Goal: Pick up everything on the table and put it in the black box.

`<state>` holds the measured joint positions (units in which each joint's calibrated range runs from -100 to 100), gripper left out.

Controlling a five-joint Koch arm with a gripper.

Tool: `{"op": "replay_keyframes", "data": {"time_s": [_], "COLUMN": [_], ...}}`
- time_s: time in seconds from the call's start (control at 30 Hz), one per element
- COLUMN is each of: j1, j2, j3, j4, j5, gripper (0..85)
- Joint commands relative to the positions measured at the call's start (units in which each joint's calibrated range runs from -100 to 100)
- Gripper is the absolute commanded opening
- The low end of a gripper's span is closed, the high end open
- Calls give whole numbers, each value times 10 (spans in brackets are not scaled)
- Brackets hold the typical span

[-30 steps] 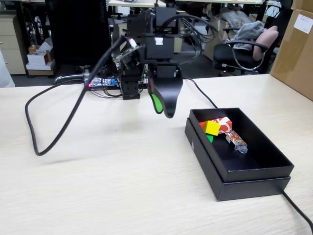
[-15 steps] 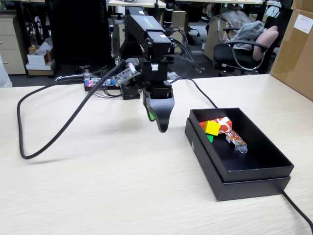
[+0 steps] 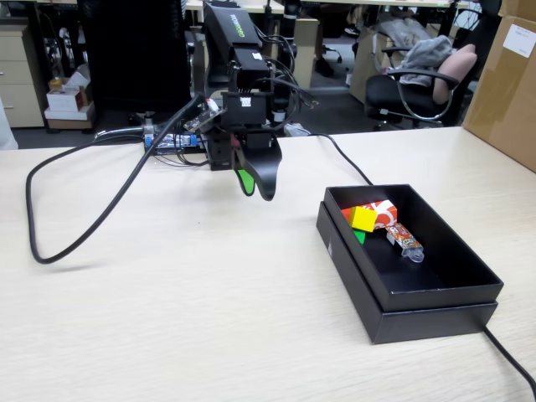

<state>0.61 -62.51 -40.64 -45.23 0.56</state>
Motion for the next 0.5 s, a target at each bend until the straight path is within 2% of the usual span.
{"op": "replay_keyframes", "data": {"time_s": [0.0, 0.37, 0.47], "j1": [0, -3, -6], "j2": [-74, -217, -236], "j3": [-23, -183, -249], "j4": [61, 137, 244], "j5": [-1, -9, -23], "gripper": [499, 511, 512]}}
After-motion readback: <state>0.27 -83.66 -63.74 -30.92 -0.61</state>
